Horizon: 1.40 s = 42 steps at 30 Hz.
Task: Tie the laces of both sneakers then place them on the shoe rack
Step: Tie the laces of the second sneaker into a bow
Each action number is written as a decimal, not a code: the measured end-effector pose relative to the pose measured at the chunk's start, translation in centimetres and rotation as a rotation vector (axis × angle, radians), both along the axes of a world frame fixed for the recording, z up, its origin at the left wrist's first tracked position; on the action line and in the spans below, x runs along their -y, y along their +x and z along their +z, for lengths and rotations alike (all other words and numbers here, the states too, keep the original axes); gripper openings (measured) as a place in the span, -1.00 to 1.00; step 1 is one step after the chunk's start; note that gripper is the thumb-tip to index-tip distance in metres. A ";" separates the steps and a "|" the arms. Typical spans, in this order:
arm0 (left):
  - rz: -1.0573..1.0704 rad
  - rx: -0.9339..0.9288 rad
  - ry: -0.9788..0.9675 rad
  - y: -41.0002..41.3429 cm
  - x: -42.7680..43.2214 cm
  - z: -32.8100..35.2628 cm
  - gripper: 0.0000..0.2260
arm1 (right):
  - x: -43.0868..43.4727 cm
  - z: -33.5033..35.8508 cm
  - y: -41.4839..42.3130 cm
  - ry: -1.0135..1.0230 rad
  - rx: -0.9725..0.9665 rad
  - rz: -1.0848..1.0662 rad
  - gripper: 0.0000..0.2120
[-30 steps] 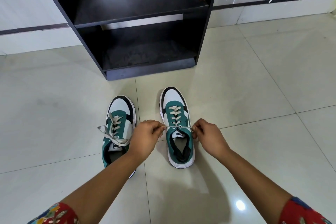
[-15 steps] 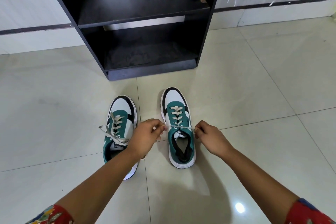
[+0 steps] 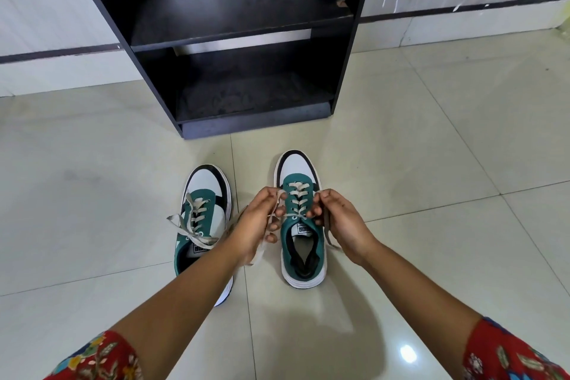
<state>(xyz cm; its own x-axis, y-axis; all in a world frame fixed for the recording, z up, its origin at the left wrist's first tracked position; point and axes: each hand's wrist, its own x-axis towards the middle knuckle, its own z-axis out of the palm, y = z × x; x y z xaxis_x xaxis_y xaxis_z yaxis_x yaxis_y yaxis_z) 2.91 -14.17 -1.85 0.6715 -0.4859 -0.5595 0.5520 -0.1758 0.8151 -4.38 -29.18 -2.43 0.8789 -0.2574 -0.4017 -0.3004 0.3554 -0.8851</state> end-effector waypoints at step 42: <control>-0.515 1.810 0.518 1.1 0.4 0.4 -0.70 | 0.8 0.6 3.4 -0.163 -0.131 0.225 -0.82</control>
